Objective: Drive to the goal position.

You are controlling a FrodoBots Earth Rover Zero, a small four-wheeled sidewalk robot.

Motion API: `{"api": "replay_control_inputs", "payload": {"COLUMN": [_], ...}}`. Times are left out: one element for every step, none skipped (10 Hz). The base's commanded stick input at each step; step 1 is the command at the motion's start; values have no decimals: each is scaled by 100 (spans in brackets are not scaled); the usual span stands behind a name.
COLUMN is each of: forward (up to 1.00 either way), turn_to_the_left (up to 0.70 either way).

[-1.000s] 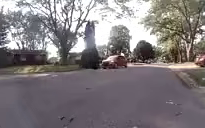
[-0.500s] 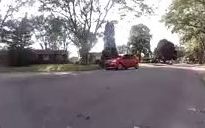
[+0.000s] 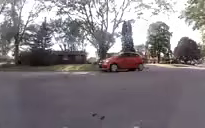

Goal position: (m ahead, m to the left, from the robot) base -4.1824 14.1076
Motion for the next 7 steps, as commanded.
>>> {"api": "replay_control_inputs", "payload": {"forward": [0, 0, 0, 0, 0, 0, 0], "turn_to_the_left": [85, 85, 85, 85, 85, 85, 85]}}
